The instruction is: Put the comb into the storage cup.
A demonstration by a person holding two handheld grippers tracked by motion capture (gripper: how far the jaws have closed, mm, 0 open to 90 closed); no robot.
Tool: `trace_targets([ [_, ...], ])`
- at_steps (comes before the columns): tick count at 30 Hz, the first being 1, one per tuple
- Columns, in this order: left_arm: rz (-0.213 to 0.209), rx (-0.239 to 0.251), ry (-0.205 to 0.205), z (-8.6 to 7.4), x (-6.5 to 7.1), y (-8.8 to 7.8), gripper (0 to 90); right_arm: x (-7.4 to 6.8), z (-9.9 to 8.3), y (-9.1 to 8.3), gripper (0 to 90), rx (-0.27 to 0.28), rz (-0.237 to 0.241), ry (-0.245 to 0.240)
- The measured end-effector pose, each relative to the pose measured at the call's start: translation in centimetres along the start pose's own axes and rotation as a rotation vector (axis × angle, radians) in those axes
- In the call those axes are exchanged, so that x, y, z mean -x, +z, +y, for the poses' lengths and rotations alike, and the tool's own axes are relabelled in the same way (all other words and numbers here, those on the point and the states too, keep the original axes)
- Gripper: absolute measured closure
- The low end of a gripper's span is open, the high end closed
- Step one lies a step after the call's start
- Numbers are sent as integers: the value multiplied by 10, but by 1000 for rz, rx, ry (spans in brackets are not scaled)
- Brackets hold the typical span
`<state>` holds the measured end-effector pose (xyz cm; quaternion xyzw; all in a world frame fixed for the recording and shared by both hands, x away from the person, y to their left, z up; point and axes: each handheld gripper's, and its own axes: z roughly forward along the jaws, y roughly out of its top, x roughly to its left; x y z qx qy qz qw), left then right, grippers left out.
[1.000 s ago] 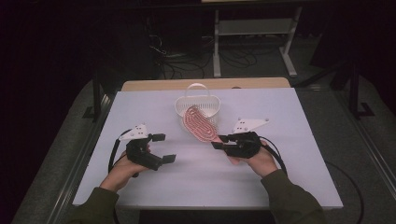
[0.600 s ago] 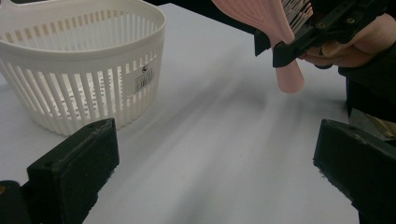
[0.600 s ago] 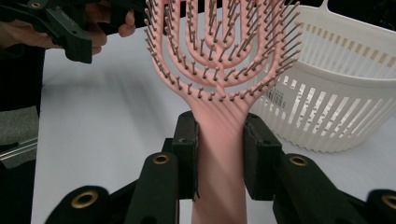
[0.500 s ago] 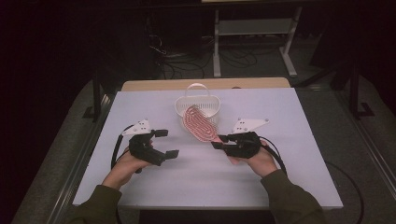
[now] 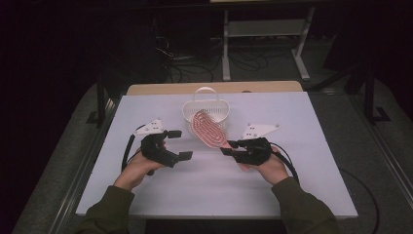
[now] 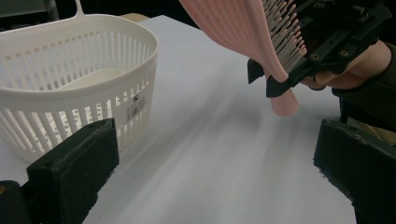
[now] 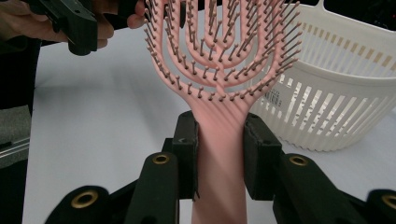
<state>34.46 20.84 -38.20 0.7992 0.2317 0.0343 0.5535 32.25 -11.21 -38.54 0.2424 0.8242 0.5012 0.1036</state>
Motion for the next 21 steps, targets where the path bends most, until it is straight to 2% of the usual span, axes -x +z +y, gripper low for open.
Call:
trace_targets([
  [12,-14,19,-4,5,1,9,0,1,-1,2,690,7,-12,0],
  [21,4,18,-18,9,4,10,0,-1,-2,7,690,6,-13,0],
])
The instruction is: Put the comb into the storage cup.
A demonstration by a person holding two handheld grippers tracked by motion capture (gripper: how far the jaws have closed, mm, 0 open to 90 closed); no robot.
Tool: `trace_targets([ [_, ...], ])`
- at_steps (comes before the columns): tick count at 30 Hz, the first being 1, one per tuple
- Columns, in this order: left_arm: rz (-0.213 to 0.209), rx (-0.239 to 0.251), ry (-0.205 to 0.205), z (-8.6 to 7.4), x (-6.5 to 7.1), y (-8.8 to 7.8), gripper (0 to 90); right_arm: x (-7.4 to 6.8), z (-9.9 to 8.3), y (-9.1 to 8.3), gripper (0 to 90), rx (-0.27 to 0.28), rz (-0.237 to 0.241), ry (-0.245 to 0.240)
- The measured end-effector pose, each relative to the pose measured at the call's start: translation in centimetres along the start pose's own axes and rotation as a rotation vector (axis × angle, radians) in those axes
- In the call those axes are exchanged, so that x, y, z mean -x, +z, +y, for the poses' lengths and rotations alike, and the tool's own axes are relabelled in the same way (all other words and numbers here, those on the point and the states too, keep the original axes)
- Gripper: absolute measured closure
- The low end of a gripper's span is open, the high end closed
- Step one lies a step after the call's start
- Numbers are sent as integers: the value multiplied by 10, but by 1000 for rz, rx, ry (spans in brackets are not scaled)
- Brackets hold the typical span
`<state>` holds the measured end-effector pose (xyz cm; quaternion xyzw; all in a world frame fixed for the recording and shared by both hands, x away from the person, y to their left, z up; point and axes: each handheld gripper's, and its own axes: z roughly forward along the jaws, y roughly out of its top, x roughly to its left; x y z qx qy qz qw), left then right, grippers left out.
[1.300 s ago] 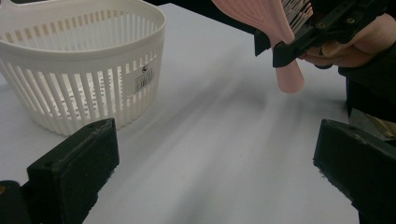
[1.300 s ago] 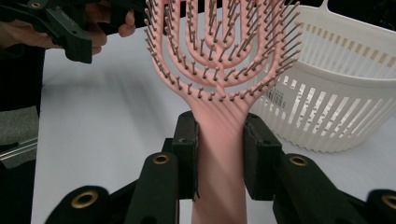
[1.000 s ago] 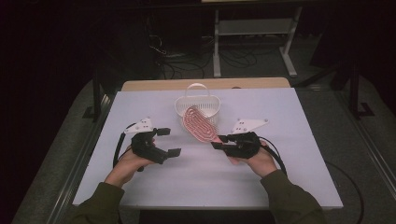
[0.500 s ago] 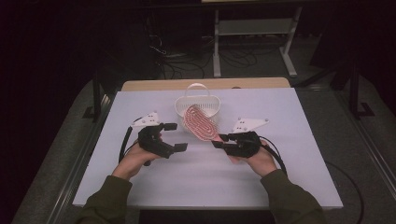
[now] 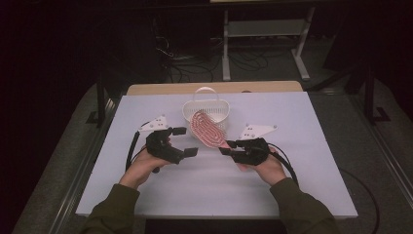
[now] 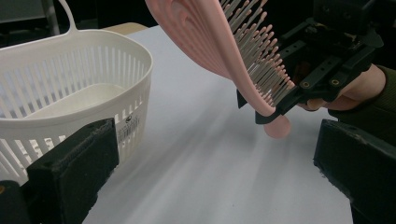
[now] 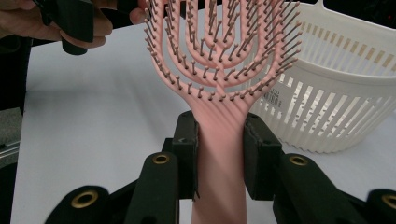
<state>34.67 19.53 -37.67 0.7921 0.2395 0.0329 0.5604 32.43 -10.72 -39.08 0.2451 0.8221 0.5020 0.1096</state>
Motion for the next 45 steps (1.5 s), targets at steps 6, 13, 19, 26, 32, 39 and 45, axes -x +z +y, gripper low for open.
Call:
trace_targets([
  [6,3,-7,-5,2,5,4,0,-2,0,1,690,1,-2,-6],
  [13,22,-10,-9,3,8,6,0,-5,-1,5,690,-6,3,-12],
  [19,37,-6,-24,4,9,7,0,-8,-1,9,689,-13,10,-18],
  [26,46,-3,-34,5,9,7,0,-12,-2,15,689,-24,18,-25],
  [32,63,1,-46,6,10,7,0,-14,-1,17,690,-23,14,-33],
  [39,83,1,-64,7,10,7,0,-15,-2,19,690,-22,9,-33],
  [45,101,-1,-86,7,9,7,0,-18,-2,22,690,-23,4,-37],
])
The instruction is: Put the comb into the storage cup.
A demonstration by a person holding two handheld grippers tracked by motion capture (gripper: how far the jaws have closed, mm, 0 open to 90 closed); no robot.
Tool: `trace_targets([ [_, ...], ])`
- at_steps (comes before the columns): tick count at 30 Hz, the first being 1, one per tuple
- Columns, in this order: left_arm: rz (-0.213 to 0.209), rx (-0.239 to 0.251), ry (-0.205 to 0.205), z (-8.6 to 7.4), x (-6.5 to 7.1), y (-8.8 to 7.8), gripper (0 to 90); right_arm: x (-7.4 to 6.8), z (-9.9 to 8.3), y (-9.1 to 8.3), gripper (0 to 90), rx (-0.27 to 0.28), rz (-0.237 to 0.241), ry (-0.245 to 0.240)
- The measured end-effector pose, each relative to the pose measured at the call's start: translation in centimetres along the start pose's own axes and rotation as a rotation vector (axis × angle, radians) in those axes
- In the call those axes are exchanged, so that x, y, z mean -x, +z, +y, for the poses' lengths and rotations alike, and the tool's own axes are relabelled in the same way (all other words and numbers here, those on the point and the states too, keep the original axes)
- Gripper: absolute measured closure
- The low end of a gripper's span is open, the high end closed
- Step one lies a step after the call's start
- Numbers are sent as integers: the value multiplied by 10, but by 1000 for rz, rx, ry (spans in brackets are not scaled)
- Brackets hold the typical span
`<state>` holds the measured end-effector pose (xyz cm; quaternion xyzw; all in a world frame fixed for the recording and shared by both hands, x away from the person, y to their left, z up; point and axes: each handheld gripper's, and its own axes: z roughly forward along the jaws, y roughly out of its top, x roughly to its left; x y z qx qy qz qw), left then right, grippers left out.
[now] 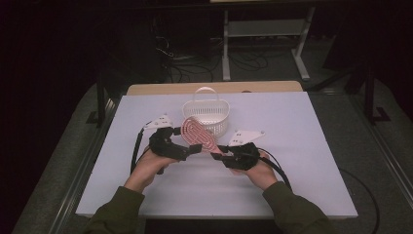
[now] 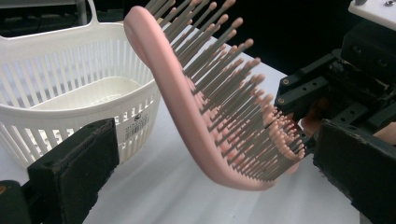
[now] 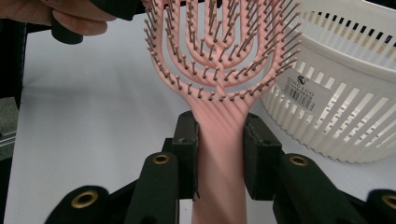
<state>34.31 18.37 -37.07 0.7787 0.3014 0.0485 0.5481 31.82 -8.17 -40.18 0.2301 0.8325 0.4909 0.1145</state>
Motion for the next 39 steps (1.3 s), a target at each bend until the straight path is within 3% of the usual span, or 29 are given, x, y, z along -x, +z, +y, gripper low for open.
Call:
trace_targets([
  [12,22,8,-21,1,1,1,4,-6,-1,6,689,-4,4,-11],
  [19,39,25,-46,2,-1,-1,62,-9,-2,9,689,-13,4,-20],
  [30,56,22,-78,2,-3,-3,204,-10,-2,11,690,-14,-2,-26],
  [39,44,17,-90,1,-3,-3,322,-10,-3,12,690,-13,-8,-31],
])
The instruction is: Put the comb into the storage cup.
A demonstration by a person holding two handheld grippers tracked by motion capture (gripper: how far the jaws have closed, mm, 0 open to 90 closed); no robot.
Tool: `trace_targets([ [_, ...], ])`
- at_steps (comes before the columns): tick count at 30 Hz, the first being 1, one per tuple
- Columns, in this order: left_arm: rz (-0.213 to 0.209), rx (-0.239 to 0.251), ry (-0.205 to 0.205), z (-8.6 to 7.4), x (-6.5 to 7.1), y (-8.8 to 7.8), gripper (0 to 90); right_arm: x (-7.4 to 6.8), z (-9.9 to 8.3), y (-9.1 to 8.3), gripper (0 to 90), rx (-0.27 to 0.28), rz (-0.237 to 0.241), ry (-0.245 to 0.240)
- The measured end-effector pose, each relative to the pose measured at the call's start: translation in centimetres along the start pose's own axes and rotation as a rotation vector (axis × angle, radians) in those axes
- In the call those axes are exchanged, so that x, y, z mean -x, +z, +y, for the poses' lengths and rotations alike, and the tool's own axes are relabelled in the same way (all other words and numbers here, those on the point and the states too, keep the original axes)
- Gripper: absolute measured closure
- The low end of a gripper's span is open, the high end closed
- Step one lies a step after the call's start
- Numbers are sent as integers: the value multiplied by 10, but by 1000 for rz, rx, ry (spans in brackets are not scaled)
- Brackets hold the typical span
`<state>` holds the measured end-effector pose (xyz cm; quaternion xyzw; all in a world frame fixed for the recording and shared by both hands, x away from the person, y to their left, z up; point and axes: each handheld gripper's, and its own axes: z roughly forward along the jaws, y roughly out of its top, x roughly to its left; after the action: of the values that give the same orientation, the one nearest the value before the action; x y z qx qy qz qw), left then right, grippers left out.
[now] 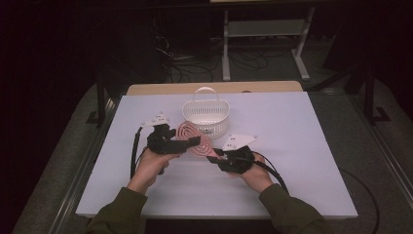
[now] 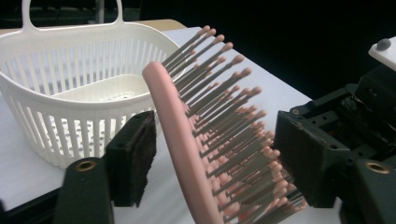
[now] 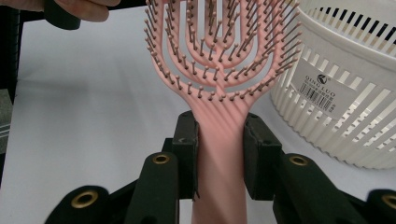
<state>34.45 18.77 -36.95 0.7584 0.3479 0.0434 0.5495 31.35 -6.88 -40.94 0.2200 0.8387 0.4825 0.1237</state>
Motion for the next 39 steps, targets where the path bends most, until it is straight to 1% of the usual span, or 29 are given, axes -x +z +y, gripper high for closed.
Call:
trace_targets([
  [3,-4,-1,1,-1,0,1,347,0,0,0,690,-2,-2,2],
  [8,-15,-6,-10,-1,0,1,405,0,-1,1,690,-6,-4,-1],
  [12,-21,-1,-13,-1,0,1,415,-1,0,1,689,-4,-9,-5],
  [17,-24,-6,-26,-1,-1,1,429,-1,-1,1,689,-5,-12,-5],
  [18,-25,-7,-34,-1,-2,1,433,-1,0,2,689,-5,-13,-5],
  [25,-31,-5,-43,-1,-3,1,453,-2,0,2,689,-4,-20,-13],
  [28,-37,-6,-58,-1,-3,1,470,-2,0,2,689,-9,-28,-14],
  [33,-42,-8,-63,-1,-4,0,493,-2,0,2,688,-11,-37,-20],
  [34,-49,-11,-65,-1,-4,0,500,-3,0,2,688,-12,-42,-24],
  [35,-51,-11,-67,-1,-4,0,522,-3,0,2,689,-13,-47,-24],
  [39,-54,-9,-68,-1,-4,0,531,-3,0,3,688,-13,-46,-24],
])
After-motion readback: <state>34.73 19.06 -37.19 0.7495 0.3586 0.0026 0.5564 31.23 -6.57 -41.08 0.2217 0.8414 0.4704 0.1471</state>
